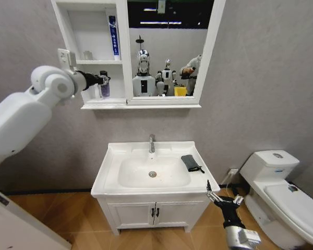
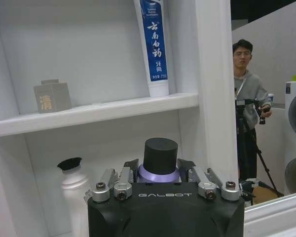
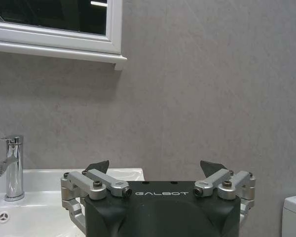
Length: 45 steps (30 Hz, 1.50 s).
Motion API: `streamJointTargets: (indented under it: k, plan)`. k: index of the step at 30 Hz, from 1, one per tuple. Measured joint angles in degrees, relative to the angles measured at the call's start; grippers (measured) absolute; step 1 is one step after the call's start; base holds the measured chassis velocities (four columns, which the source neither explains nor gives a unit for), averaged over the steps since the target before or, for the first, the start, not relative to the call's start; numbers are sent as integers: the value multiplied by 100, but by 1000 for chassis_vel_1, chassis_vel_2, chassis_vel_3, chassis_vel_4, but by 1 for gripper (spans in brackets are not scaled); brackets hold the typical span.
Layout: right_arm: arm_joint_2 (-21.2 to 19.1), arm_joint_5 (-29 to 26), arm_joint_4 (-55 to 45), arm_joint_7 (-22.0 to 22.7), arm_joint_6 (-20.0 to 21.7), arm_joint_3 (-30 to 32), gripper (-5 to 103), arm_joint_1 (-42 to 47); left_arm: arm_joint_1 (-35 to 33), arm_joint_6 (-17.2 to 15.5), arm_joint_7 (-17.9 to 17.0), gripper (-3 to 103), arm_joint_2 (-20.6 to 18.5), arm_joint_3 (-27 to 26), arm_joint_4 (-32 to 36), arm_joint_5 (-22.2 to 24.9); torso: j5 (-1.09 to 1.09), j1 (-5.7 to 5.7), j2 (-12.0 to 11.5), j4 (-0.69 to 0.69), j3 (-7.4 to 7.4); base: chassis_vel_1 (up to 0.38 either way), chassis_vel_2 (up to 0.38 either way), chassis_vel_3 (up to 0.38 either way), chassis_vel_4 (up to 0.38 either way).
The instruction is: Move facial cleanser and shampoo from washbasin to cabinet, then wipe washbasin with towel.
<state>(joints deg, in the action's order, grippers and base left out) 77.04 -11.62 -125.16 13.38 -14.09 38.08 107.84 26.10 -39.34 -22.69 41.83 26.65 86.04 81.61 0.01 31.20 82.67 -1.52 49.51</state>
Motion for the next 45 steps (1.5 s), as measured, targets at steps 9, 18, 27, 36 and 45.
streamJointTargets:
  k: [9, 18, 27, 36, 45]
  plan:
    - [-31, -114, 156, -28, -77, 56, 100, -59, 285, -132, -168, 43, 1051, 214, -1417, 182, 0, 0, 0, 0, 0, 0, 0, 0, 0]
    - [-45, -170, 206, -29, -84, 93, 100, -80, 189, -52, -156, 43, 1432, 177, -2007, -220, -1, 0, 0, 1, 0, 0, 0, 0, 0]
    - [-47, -168, 252, -29, -117, 117, 100, -36, -40, -2, -349, 43, 1597, -53, -2312, -67, -1, 0, 0, 1, -1, 0, 0, 0, 0]
    - [-45, -140, 265, -28, -116, 93, 100, -52, -179, -2, -461, 68, 1522, -215, -2228, 69, 0, -1, 0, -1, -1, 0, 0, 0, 0]
    - [-57, -100, 250, -21, -84, 48, 100, -71, -879, 33, -618, 95, 376, -601, -609, 322, -2, -1, 0, 0, -1, 0, 0, 0, 0]
